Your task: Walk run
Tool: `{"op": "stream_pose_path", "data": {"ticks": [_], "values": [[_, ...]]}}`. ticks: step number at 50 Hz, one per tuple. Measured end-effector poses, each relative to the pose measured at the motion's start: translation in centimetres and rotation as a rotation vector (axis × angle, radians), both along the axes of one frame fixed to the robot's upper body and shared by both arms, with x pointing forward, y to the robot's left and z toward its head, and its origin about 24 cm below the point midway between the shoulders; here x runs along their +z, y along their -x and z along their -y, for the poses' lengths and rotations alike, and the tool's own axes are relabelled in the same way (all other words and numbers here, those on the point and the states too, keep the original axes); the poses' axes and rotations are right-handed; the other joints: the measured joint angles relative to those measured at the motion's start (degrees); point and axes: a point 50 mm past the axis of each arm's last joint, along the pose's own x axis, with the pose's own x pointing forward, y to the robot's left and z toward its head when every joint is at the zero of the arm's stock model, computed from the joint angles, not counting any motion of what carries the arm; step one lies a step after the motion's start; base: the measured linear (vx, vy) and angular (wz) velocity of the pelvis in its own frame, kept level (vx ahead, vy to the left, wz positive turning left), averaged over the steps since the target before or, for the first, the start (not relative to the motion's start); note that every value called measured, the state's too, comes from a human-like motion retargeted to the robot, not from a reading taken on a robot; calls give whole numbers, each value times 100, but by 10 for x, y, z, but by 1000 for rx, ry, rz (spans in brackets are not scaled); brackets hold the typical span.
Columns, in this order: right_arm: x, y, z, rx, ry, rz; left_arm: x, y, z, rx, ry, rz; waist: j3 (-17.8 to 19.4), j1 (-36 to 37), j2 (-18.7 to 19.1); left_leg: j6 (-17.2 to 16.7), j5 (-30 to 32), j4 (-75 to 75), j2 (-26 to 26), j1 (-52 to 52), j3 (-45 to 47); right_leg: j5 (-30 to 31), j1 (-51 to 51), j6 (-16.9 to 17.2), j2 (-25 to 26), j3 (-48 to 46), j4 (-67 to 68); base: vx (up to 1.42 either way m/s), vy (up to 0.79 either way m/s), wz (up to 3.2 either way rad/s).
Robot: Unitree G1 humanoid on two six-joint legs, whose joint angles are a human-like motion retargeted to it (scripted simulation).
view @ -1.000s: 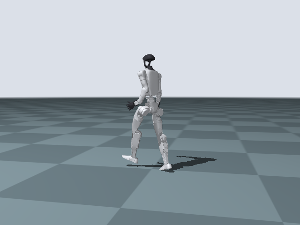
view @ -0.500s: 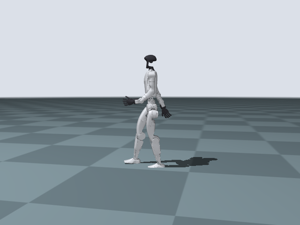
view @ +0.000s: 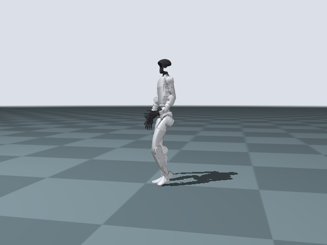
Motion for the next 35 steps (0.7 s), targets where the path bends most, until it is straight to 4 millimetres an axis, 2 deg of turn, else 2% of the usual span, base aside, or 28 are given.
{"op": "stream_pose_path", "data": {"ticks": [4,5,7,10,12,13,15,17,18,19,20,22,24,26,29,32,35], "values": [[30,-55,27,13,113,258,4,0,-5,-56,-39,25,2,349,53,913,-523,-1868,42,-767,-43,-259,566,-136,329,-150,-188,98,-24,16],[38,-65,33,20,142,307,4,0,-6,-67,-47,29,-7,434,71,1151,-544,-2419,145,-885,111,-342,691,-188,424,-165,-203,80,-19,18],[51,-79,43,46,207,367,3,0,-8,-72,-55,24,-72,573,1,1405,-930,-3471,99,-1042,409,-411,890,-238,483,-239,-223,104,-24,9],[56,-82,47,90,289,384,-1,2,-11,-52,-57,-9,-244,673,-219,1409,-1331,-4657,-200,-1110,293,-173,1136,-112,449,-601,-183,107,-22,16],[47,-69,43,110,311,338,-5,6,-12,-25,-52,-40,-257,773,-293,1288,-1353,-4524,-206,-895,735,362,1385,285,401,-522,57,129,2,-9],[40,-59,39,119,302,302,-7,7,-12,-13,-47,-51,-280,863,-370,1348,-1416,-4266,-162,-816,829,798,1469,497,325,-532,195,161,-2,-43],[22,-31,26,141,243,197,-9,11,-12,7,-37,-68,-367,1080,-404,1230,-938,-3997,42,-660,917,2039,1618,898,251,-675,550,157,-4,-52],[3,6,7,160,132,54,-8,11,-13,24,-27,-63,-396,1014,-346,1350,-793,-3626,-134,-534,229,3178,1519,1254,445,-351,1375,138,-4,38],[-5,26,-3,163,73,-22,-6,8,-14,27,-23,-51,-314,843,-341,1392,-904,-3252,-267,-539,-230,3406,1298,1421,613,-203,2191,142,-9,118],[-11,45,-13,158,16,-92,-4,3,-15,22,-20,-35,-209,714,-400,1407,-1168,-2905,-507,-504,-581,3482,1025,1580,572,-251,3097,128,-15,140],[-15,62,-23,148,-37,-161,-1,-5,-15,13,-18,-15,-94,607,-491,1409,-1509,-2573,-802,-450,-878,3482,725,1736,426,-397,4048,94,-18,86],[-21,96,-48,132,-147,-276,5,-21,-18,-10,-40,23,-152,640,-33,1404,-1644,-2713,65,86,-383,3400,391,1558,1069,-410,3910,100,-17,38],[-22,128,-67,129,-234,-375,11,-36,-16,-26,-49,59,-93,546,170,1369,-1814,-2899,56,566,-575,2868,-132,1362,1336,-295,4131,128,-16,69],[-20,157,-85,140,-301,-453,18,-47,-13,-33,-53,99,-14,391,283,1300,-1866,-3166,-63,999,-785,2220,-595,1380,1324,-106,4049,94,-8,99],[-14,195,-108,184,-393,-530,32,-60,-5,-61,-48,177,76,-128,489,1242,-1834,-3787,-160,1780,-1004,1369,-1197,1380,717,-311,3284,95,-9,164],[-2,231,-126,250,-492,-616,45,-67,-1,-87,-32,251,136,-480,465,1245,-1963,-4175,-453,2445,-1215,1250,-1549,1567,-148,-573,1865,91,-19,107],[9,260,-134,282,-555,-720,54,-73,-2,-110,-16,302,234,-781,356,1120,-2212,-4308,-663,3101,-1422,878,-1891,1354,-709,-535,632,105,-33,89]]}}
